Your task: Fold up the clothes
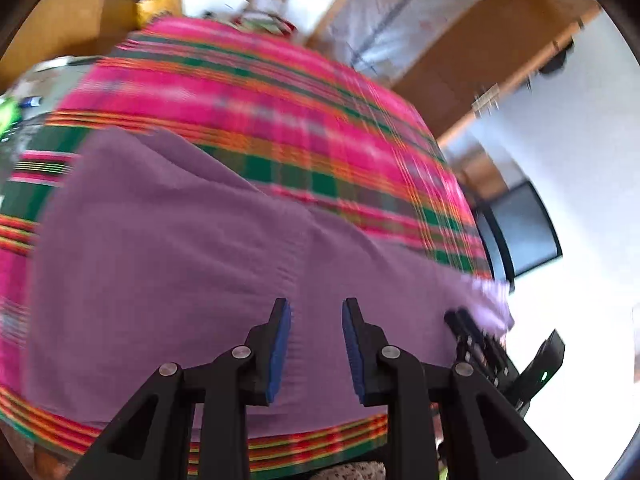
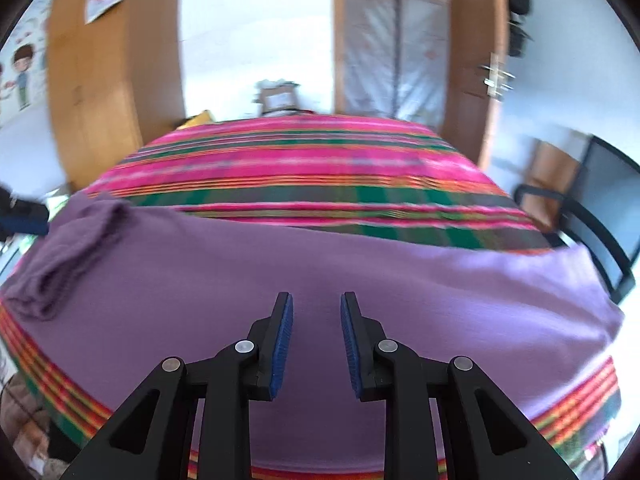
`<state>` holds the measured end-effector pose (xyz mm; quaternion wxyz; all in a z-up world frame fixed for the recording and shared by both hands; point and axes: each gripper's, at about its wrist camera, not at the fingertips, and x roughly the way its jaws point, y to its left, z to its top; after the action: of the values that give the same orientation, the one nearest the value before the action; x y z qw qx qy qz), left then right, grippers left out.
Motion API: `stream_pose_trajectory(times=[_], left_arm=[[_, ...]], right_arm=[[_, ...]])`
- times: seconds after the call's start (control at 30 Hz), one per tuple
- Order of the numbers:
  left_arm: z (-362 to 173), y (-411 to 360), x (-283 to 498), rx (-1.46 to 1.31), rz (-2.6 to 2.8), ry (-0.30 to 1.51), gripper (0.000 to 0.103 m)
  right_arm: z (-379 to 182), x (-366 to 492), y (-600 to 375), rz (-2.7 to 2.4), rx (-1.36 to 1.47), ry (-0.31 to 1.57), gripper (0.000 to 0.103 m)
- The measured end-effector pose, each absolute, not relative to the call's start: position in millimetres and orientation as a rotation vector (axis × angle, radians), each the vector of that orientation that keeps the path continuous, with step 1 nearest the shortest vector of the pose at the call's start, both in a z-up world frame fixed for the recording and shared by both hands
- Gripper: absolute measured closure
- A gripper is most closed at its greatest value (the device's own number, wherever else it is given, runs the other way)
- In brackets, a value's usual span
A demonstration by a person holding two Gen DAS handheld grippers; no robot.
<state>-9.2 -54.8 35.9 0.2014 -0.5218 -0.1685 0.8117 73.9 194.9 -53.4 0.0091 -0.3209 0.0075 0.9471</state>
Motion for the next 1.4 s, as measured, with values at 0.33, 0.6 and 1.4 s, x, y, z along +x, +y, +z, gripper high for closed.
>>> stream_pose_trajectory(times=[0.33, 0.6, 1.4], left_arm=[[5, 68, -16, -1.491, 2.044, -0.264, 0.076], [-2, 123, -20, -1.456, 1.971, -0.202, 0.076], [-7, 140, -19, -1.395, 1.973, -0.198, 0.074]], right_arm=[[-63, 88, 267, 2.836, -0.953, 0.096, 0.078], [-60, 102, 318, 2.721, -0.897, 0.090, 0.078], [-52, 47, 360, 2.662, -1.047, -0.077, 0.077]])
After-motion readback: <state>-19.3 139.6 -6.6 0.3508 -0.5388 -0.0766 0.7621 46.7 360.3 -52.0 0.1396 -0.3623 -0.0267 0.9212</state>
